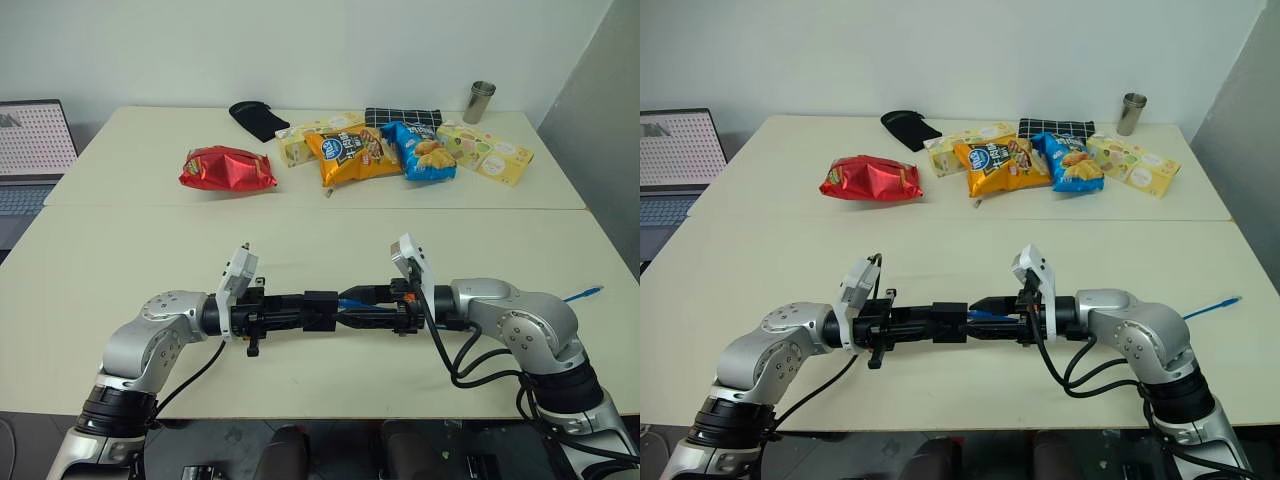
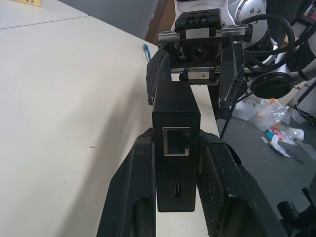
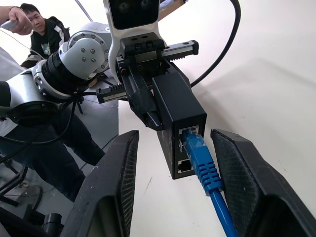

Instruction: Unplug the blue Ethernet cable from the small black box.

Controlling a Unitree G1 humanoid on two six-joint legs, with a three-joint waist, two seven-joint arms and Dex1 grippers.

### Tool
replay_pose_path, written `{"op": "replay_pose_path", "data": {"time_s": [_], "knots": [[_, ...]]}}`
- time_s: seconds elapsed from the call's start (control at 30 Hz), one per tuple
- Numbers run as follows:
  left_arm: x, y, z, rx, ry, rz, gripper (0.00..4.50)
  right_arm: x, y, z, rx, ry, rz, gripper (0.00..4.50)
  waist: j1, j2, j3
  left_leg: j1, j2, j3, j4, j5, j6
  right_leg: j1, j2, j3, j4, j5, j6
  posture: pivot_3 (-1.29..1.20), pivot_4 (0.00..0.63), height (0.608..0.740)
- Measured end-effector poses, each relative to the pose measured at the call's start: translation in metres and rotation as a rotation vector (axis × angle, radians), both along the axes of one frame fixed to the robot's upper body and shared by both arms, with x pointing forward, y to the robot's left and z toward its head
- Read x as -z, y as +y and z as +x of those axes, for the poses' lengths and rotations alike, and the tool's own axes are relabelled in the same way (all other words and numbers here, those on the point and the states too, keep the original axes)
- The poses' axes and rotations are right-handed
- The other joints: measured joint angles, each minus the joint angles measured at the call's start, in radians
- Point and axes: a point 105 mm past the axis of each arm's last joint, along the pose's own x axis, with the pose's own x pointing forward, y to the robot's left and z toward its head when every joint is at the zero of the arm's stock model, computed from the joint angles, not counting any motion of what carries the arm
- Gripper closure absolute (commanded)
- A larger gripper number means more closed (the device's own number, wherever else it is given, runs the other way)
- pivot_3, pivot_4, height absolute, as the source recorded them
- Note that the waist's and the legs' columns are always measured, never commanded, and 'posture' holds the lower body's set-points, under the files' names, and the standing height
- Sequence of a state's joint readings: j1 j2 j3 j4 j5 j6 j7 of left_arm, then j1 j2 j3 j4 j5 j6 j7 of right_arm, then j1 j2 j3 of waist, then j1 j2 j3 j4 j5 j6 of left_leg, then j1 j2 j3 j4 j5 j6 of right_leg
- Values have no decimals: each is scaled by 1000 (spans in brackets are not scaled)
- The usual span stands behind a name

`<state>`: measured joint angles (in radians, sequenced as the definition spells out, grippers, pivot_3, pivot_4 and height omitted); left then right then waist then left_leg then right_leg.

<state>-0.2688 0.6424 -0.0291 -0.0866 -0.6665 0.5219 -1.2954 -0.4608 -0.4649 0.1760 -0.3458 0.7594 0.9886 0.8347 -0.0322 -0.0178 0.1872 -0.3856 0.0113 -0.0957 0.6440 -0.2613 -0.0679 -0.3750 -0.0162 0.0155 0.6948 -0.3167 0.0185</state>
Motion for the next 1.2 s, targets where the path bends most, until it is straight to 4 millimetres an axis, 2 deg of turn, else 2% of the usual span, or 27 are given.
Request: {"op": "replay_pose_path", "data": {"time_s": [0.03,0.17,0.33,0.43,1.07,1.2], "knots": [[0,0,0,0,0,0,3719,0,0,0,0,0,0,2061,0,0,0,0,0,0,0,0,0,0,0,0,0,0,0,0,150,740],[0,0,0,-1,2,0,3719,1,-1,1,5,1,-4,2757,0,0,0,0,0,0,0,0,0,0,0,0,0,0,0,0,150,740],[0,-1,0,-3,8,1,3719,2,-4,4,12,0,-9,3894,0,0,0,0,0,0,0,0,0,0,0,0,0,0,0,0,150,740],[-2,0,0,-6,4,-4,3719,1,-6,5,3,-11,-19,4398,0,0,0,0,0,0,0,0,0,0,0,0,0,0,0,0,150,740],[-2,0,-5,10,7,-11,3719,-1,-9,3,-54,-21,-28,4418,0,0,0,0,0,0,0,0,0,0,0,0,0,0,0,0,150,740],[1,18,-5,-52,18,24,3719,5,-26,12,8,-12,-82,4419,0,0,0,0,0,0,0,0,0,0,0,0,0,0,0,0,150,740]]}}
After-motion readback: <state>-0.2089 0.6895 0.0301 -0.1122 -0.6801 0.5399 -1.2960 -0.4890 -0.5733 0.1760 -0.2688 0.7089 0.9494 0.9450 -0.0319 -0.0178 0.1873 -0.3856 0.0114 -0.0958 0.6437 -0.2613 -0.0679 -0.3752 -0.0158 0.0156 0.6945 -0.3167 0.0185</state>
